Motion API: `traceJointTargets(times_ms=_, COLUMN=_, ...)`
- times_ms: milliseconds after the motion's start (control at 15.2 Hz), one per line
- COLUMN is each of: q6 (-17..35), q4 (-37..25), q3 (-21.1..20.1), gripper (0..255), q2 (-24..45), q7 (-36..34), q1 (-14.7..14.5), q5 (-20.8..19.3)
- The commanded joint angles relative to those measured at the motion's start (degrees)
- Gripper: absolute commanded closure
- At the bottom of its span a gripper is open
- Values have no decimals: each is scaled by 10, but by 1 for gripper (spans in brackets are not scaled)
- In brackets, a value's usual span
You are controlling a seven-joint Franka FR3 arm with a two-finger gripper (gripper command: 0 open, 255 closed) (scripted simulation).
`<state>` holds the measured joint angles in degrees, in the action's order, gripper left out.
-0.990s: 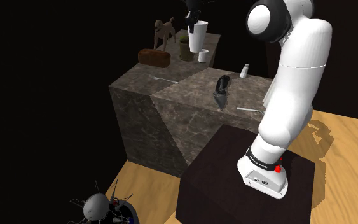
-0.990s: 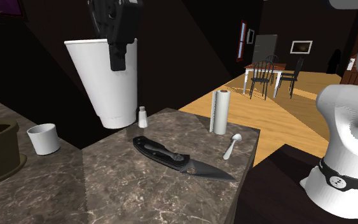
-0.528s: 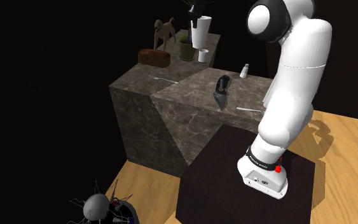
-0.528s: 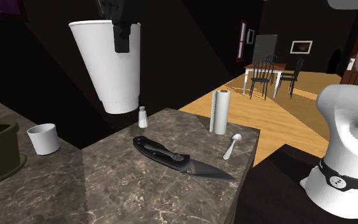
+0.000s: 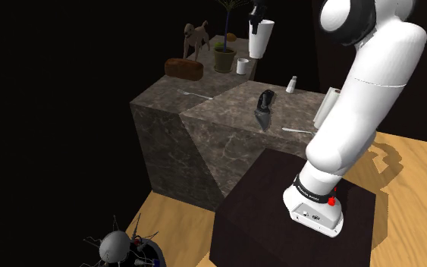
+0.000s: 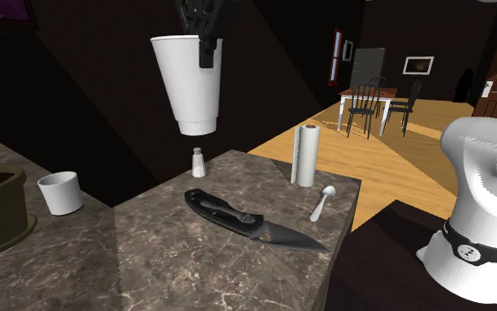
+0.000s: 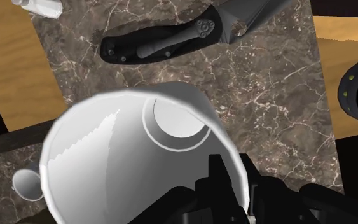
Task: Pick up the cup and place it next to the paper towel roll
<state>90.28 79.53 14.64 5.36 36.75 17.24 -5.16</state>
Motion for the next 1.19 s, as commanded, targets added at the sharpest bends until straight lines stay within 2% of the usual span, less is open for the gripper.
traceJointTargets(times_ms=0, q6=11, q4=32, q3=10, gripper=255, q2=-25, q7=21, q1=11, q5=-4)
traceJointTargets(times_ms=528, q6=33, q4=97, q3=57, gripper=255, q2=-79, q7=115, q1=58, q5=-10)
traceJointTargets(times_ms=1122, q6=46, q4=111, q3=122, gripper=255, q2=-92, q7=236, q1=114, q5=-3)
